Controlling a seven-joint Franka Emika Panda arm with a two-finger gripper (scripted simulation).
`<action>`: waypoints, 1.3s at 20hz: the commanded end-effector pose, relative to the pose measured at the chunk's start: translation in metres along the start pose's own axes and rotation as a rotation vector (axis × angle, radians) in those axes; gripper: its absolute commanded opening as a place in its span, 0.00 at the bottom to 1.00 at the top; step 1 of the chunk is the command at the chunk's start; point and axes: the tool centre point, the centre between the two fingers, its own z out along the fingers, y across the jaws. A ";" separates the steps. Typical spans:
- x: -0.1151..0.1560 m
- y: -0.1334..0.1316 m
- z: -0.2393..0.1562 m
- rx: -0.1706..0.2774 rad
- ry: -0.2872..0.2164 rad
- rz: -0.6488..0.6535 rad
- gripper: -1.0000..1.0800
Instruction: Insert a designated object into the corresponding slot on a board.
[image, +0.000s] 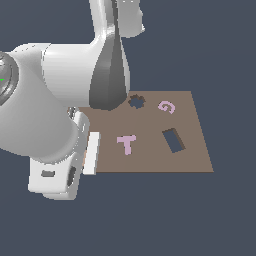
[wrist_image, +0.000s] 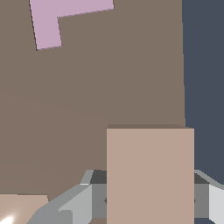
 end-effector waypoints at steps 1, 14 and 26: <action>0.014 0.012 -0.001 -0.001 0.000 -0.107 0.00; 0.085 0.042 -0.002 -0.001 0.000 -0.559 0.00; 0.147 0.041 -0.003 -0.001 0.001 -0.917 0.00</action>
